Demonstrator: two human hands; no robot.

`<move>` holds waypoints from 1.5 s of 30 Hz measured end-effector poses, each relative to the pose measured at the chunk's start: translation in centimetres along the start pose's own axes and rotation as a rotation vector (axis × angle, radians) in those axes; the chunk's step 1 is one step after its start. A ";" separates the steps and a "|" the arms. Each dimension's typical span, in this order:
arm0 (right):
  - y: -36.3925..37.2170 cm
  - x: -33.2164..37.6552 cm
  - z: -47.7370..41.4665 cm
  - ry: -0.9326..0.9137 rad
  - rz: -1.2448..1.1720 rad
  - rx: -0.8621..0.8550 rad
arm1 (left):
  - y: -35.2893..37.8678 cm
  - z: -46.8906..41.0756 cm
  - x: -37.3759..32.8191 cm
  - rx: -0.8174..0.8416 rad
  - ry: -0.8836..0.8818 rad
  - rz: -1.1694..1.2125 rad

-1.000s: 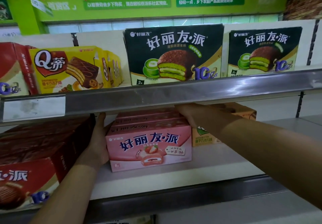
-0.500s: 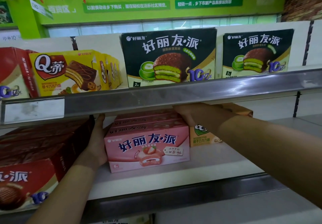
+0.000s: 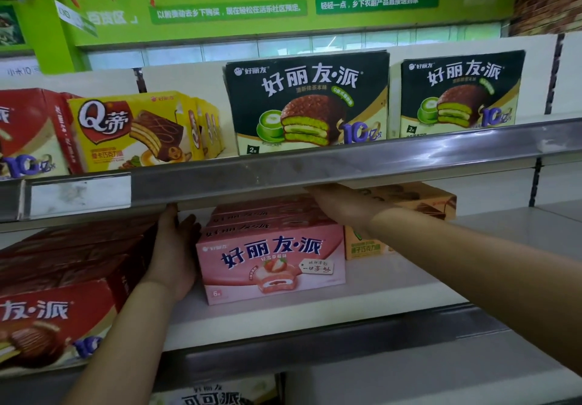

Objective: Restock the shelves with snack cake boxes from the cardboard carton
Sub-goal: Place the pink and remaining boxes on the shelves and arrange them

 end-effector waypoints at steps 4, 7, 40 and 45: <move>0.9 -0.8 0.9 -0.011 0.216 -0.047 | 0.3 1.1 -0.1 -0.020 0.016 -0.030; 1.4 -2.6 2.0 -0.005 0.071 -0.131 | -0.3 2.2 1.8 -0.023 -0.073 -0.106; 8.1 3.2 12.0 -0.216 -0.366 -0.136 | -5.1 16.4 -8.0 -0.097 0.513 -0.570; 12.1 6.7 12.7 -0.248 -0.417 -0.006 | -8.8 18.1 -10.9 -0.240 0.574 -0.681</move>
Point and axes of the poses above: each hand's wrist, its own z-axis away from the middle knuckle, its own y-axis out of the palm, x = y × z, the point moved 9 cm from there along -z, towards the middle knuckle, and after that the axes turned 3 degrees about -x, right-handed, at the moved point
